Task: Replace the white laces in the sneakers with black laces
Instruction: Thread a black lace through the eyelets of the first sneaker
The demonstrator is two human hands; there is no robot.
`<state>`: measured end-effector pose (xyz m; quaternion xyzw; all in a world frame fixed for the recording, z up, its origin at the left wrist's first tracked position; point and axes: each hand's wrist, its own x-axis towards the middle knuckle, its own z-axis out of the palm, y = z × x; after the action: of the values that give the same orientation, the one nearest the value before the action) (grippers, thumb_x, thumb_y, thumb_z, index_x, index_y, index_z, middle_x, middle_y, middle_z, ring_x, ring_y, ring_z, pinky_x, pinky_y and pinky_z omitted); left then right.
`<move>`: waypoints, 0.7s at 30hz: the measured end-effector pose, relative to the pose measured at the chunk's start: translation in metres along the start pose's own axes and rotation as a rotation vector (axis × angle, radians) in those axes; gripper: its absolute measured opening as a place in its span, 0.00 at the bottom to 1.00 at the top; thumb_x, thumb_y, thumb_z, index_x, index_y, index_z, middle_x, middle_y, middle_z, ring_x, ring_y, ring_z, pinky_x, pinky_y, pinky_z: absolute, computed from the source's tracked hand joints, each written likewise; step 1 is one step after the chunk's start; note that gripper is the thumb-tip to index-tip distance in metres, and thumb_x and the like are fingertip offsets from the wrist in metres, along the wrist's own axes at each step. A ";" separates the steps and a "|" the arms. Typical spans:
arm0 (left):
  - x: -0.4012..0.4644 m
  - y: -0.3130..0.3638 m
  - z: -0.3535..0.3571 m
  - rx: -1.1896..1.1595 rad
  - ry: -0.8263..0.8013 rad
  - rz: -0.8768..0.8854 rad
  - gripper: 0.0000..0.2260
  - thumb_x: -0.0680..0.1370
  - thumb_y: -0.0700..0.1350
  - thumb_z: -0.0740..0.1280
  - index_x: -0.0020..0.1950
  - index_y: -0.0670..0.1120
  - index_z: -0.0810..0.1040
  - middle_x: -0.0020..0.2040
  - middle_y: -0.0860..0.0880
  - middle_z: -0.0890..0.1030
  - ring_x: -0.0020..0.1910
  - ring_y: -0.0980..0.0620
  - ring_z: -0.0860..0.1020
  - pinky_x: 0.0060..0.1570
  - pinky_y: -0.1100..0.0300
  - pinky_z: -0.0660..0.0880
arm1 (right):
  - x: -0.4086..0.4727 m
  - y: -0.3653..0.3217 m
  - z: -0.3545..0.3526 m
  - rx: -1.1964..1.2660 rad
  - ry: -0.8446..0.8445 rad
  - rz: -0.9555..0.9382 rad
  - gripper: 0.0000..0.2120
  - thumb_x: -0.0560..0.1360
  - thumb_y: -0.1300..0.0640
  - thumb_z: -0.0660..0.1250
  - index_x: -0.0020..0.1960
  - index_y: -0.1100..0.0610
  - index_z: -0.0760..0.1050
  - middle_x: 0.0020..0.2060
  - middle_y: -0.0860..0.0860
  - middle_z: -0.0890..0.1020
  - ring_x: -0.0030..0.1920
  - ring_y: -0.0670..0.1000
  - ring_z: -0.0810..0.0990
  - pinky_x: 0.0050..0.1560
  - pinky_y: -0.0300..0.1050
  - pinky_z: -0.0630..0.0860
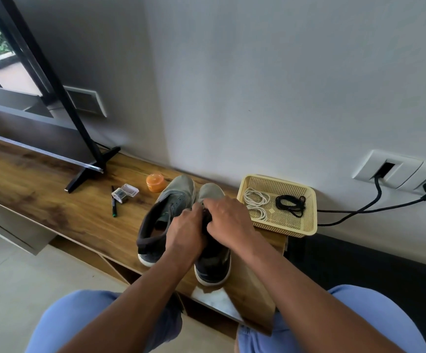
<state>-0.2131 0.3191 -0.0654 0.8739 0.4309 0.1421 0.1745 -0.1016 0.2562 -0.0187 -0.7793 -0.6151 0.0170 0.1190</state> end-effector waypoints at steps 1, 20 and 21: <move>0.000 -0.002 0.000 -0.001 -0.004 -0.006 0.08 0.79 0.47 0.66 0.56 0.49 0.70 0.48 0.46 0.81 0.48 0.38 0.83 0.40 0.50 0.72 | 0.002 0.001 -0.002 0.035 -0.019 0.021 0.09 0.74 0.62 0.64 0.52 0.53 0.76 0.45 0.55 0.79 0.48 0.63 0.82 0.42 0.50 0.73; 0.011 0.003 -0.049 0.059 -0.123 0.202 0.15 0.74 0.46 0.74 0.61 0.52 0.81 0.58 0.50 0.78 0.58 0.48 0.78 0.54 0.54 0.76 | 0.000 0.015 0.012 0.255 0.008 0.199 0.14 0.70 0.54 0.73 0.46 0.51 0.69 0.43 0.56 0.82 0.46 0.61 0.80 0.38 0.48 0.65; 0.011 0.006 -0.046 0.089 -0.109 0.226 0.13 0.74 0.46 0.73 0.59 0.51 0.82 0.57 0.50 0.78 0.57 0.47 0.79 0.53 0.54 0.75 | -0.002 0.014 0.011 0.276 0.022 0.193 0.13 0.70 0.55 0.73 0.47 0.52 0.70 0.43 0.56 0.82 0.46 0.62 0.80 0.38 0.50 0.67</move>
<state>-0.2210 0.3331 -0.0205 0.9302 0.3253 0.0938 0.1418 -0.0902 0.2533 -0.0328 -0.8112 -0.5277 0.1040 0.2297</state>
